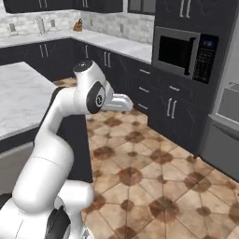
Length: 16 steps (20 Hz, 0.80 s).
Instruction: Retrieve the butter from the fridge and place it on a plate on the dining table. Then retrieve the butter knife by the fridge and place it near the plate.
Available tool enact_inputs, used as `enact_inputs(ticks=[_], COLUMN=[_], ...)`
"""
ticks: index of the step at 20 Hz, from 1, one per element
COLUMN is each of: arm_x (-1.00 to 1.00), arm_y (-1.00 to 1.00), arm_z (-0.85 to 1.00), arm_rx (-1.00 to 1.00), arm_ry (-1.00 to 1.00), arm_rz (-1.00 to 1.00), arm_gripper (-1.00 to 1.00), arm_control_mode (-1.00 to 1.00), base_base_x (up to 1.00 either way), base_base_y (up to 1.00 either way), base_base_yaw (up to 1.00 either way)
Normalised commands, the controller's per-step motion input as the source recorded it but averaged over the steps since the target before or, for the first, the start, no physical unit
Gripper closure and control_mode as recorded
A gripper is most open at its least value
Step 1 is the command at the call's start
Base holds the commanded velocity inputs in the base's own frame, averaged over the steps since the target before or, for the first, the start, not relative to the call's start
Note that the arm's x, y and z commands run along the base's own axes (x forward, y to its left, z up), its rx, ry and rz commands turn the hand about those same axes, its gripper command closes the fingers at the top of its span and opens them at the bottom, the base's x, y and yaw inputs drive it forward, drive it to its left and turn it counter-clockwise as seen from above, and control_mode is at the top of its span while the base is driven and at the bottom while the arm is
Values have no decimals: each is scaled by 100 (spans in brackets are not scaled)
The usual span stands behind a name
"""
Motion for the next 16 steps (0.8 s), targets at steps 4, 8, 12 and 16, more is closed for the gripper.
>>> enact_inputs(ticks=[4, 8, 12, 16], arm_x=[0, 0, 0, 0], arm_y=[0, 0, 0, 0], arm_z=[0, 0, 0, 0], arm_rx=[0, 0, 0, 0], arm_ry=[0, 0, 0, 0], arm_rz=[0, 0, 0, 0], arm_gripper=[-100, -100, -100, -100], arm_control_mode=[100, 100, 100, 100], base_base_x=[98, 100, 100, 100], base_base_y=[-21, -27, -9, 2], base_base_yaw=[-20, -18, -14, -4])
